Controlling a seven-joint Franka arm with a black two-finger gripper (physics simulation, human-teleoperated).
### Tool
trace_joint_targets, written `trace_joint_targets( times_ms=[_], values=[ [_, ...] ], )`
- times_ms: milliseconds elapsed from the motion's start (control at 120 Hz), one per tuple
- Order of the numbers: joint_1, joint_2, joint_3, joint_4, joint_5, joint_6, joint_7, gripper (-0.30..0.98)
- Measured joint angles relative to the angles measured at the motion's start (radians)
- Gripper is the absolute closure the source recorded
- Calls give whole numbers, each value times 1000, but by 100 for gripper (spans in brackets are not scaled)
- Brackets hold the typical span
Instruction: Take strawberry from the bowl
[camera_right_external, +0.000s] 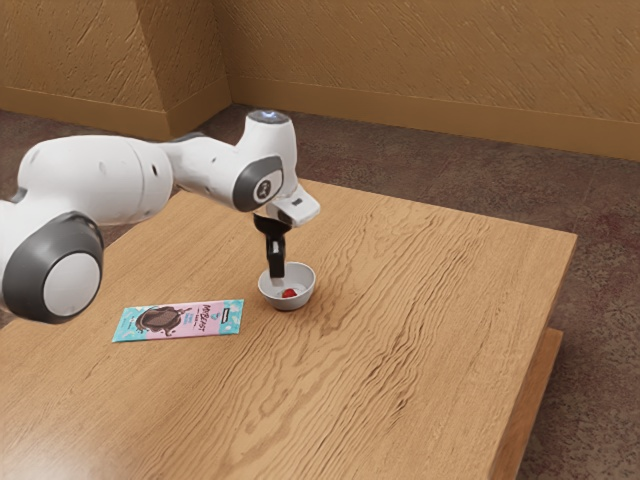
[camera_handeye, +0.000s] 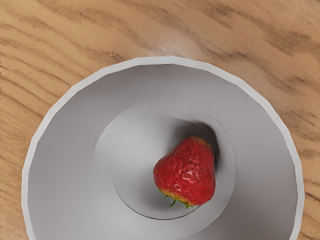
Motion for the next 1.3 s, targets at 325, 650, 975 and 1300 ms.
trace_joint_targets(
  times_ms=[325,650,975,1300],
  values=[
    [-3,-3,1,-16,-48,39,123,29],
    [-3,14,1,-36,-93,65,188,32],
    [-2,35,1,-44,-99,102,225,32],
    [0,57,2,-45,-103,138,246,32]
  ],
)
